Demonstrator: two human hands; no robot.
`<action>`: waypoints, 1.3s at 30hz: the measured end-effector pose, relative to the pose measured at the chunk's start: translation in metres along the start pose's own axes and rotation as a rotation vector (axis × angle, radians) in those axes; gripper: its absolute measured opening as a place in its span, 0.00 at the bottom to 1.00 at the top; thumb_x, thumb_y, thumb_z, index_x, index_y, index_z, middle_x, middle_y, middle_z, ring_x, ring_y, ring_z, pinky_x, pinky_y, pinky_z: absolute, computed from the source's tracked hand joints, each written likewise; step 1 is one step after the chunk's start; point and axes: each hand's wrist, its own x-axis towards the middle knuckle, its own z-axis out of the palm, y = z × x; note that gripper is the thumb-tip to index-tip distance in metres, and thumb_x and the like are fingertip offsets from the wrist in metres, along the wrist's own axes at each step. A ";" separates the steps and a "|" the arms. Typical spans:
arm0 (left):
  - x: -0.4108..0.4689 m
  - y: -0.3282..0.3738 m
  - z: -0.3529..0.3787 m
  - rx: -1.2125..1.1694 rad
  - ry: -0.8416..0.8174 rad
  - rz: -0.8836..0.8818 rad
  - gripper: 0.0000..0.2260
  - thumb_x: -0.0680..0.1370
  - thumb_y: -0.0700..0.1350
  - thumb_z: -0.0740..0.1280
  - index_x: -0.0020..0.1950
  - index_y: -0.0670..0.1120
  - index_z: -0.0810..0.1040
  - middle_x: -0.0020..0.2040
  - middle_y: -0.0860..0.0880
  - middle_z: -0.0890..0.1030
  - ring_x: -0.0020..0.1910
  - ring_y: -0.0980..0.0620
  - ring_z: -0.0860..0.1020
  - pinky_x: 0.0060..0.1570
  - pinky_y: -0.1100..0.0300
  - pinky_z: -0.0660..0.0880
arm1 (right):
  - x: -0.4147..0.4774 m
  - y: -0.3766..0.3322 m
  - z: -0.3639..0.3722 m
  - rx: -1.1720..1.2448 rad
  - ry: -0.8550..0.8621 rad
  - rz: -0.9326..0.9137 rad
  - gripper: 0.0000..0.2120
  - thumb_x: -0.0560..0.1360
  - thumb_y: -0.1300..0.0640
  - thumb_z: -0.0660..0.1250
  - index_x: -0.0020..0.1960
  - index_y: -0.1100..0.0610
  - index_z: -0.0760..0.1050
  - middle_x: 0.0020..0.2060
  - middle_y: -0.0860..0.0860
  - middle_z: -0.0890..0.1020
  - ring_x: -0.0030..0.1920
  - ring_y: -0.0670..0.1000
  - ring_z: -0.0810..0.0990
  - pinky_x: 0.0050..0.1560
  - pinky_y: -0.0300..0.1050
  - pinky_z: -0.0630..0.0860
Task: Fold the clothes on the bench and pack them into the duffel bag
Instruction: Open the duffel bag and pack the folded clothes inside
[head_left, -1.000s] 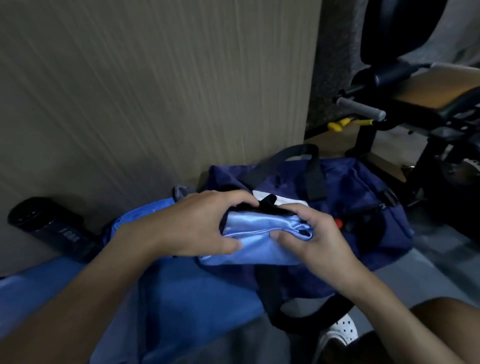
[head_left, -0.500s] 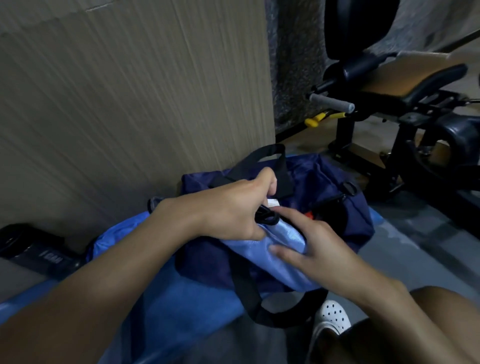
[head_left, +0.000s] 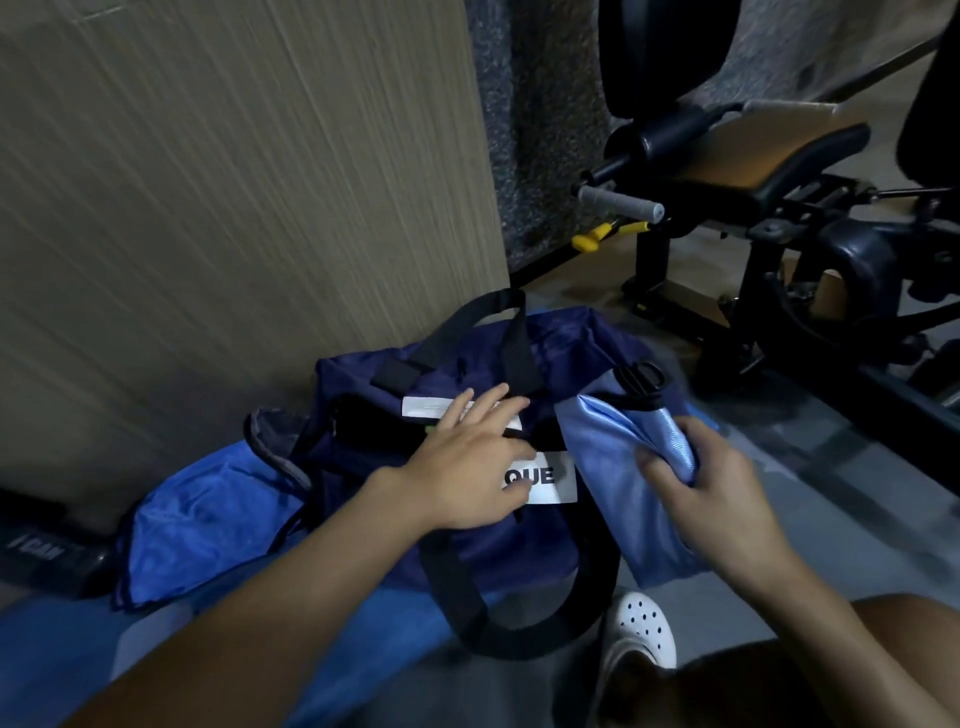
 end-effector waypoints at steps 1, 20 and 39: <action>0.001 -0.002 0.004 0.033 -0.031 -0.011 0.19 0.81 0.56 0.60 0.71 0.55 0.74 0.81 0.51 0.51 0.80 0.52 0.41 0.77 0.46 0.36 | -0.001 0.000 0.000 0.015 0.001 -0.004 0.10 0.75 0.59 0.68 0.54 0.47 0.73 0.43 0.40 0.80 0.45 0.35 0.78 0.40 0.28 0.70; 0.034 -0.040 -0.084 -0.242 0.212 -0.095 0.37 0.74 0.68 0.43 0.76 0.53 0.68 0.78 0.60 0.62 0.77 0.61 0.57 0.75 0.42 0.53 | -0.003 -0.014 0.033 0.166 -0.005 -0.050 0.12 0.77 0.60 0.68 0.54 0.43 0.77 0.42 0.38 0.83 0.45 0.36 0.79 0.43 0.27 0.71; 0.048 -0.069 -0.106 -0.268 0.214 -0.007 0.37 0.74 0.70 0.41 0.77 0.57 0.66 0.79 0.60 0.60 0.78 0.60 0.56 0.76 0.43 0.52 | 0.082 -0.050 0.125 0.178 0.176 0.071 0.08 0.78 0.59 0.64 0.57 0.59 0.75 0.46 0.51 0.81 0.46 0.50 0.78 0.46 0.39 0.69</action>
